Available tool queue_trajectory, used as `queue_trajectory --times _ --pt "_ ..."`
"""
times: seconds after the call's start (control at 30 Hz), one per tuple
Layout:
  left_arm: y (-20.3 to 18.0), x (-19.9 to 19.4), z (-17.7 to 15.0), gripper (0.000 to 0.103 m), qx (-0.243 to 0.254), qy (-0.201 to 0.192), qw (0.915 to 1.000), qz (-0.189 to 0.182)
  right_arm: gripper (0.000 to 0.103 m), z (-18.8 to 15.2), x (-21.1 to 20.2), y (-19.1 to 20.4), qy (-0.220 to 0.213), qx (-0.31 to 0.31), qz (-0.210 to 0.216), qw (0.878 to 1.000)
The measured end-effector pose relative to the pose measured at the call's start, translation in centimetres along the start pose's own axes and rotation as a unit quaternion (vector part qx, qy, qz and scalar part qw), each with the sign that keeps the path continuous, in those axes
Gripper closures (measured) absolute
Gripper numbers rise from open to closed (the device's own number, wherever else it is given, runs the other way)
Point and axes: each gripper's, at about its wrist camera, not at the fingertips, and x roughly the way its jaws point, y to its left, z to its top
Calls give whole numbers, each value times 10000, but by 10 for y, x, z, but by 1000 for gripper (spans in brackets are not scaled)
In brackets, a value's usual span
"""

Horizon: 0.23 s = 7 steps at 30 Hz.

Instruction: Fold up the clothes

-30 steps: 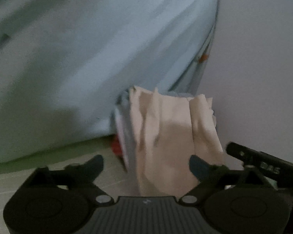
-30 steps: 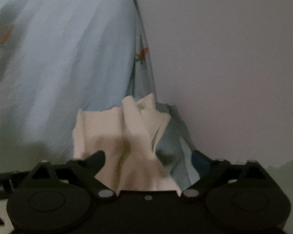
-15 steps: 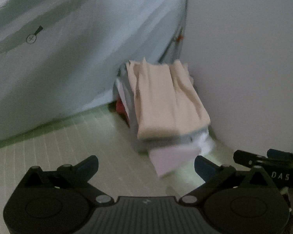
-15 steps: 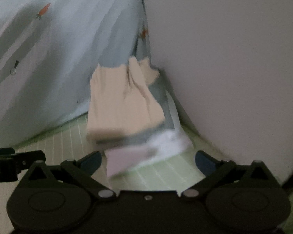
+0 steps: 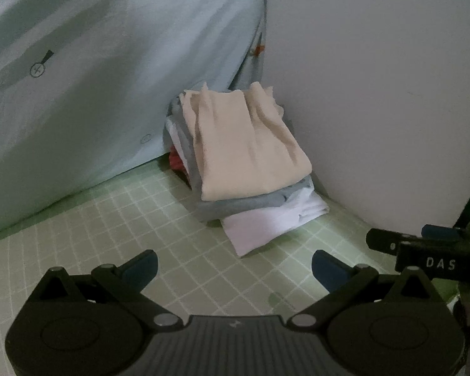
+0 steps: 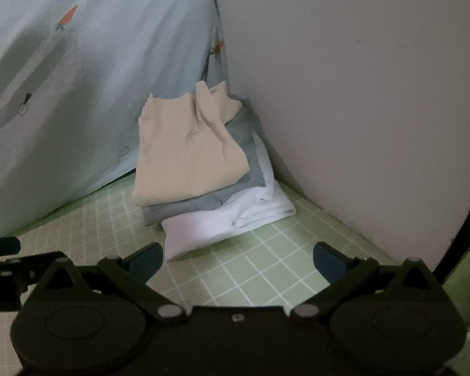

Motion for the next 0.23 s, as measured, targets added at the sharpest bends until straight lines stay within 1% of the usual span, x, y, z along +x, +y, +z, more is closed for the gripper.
queue_trajectory --times 0.23 --pt "-4 -6 -2 0 74 -33 10000 -42 0 1 -5 -3 -76 48 -57 9999"
